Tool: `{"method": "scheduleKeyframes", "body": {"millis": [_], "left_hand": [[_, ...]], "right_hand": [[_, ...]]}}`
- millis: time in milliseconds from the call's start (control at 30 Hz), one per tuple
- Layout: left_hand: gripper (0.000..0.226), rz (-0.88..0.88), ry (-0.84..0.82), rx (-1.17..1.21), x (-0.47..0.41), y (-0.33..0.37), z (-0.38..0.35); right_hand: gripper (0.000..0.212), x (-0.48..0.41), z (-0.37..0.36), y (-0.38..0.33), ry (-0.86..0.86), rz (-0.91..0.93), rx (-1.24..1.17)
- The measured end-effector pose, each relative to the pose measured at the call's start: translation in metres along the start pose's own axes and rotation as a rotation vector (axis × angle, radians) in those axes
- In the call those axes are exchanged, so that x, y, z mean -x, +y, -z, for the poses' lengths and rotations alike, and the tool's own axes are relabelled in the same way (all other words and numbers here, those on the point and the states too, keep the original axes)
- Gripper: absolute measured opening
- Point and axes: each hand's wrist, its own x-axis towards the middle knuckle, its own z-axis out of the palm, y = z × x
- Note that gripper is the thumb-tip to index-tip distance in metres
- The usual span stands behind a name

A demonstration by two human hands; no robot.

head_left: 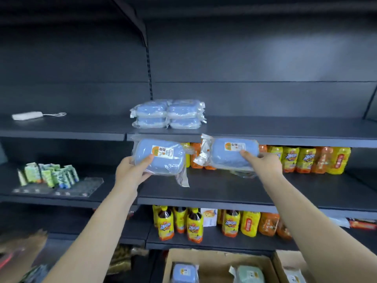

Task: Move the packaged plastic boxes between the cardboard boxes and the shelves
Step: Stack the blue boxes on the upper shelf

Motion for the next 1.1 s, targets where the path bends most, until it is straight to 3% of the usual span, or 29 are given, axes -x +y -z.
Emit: {"method": "scheduleKeyframes", "body": {"millis": [100,233,300,500,600,733,967,1100], "left_hand": [[0.043,-0.075,0.034,-0.024,-0.020,0.023,-0.003],[0.048,-0.216,0.116,-0.097,-0.066,0.050,-0.007],[0.048,-0.251,0.132,-0.118,-0.098,0.064,-0.009],[0.050,-0.256,0.051,-0.108,-0.207,0.105,-0.025],[0.039,-0.262,-0.013,-0.089,-0.270,0.123,-0.034],[0.025,-0.256,-0.090,-0.078,-0.353,0.136,-0.056],[0.055,-0.102,-0.199,-0.124,-0.478,0.120,-0.106],[0.057,-0.126,-0.136,-0.296,-0.517,0.106,-0.130]], "right_hand": [[0.049,-0.010,-0.008,-0.028,0.016,0.044,-0.046],[0.044,-0.038,-0.027,-0.073,0.043,0.127,-0.102],[0.053,-0.060,-0.041,-0.095,0.060,0.166,-0.129],[0.048,-0.130,-0.099,-0.154,0.124,0.257,-0.186],[0.053,-0.172,-0.126,-0.179,0.146,0.270,-0.198],[0.044,-0.229,-0.158,-0.203,0.215,0.258,-0.197],[0.050,-0.304,-0.197,-0.208,0.256,0.180,-0.190],[0.044,-0.329,-0.207,-0.206,0.275,0.150,-0.177]]}}
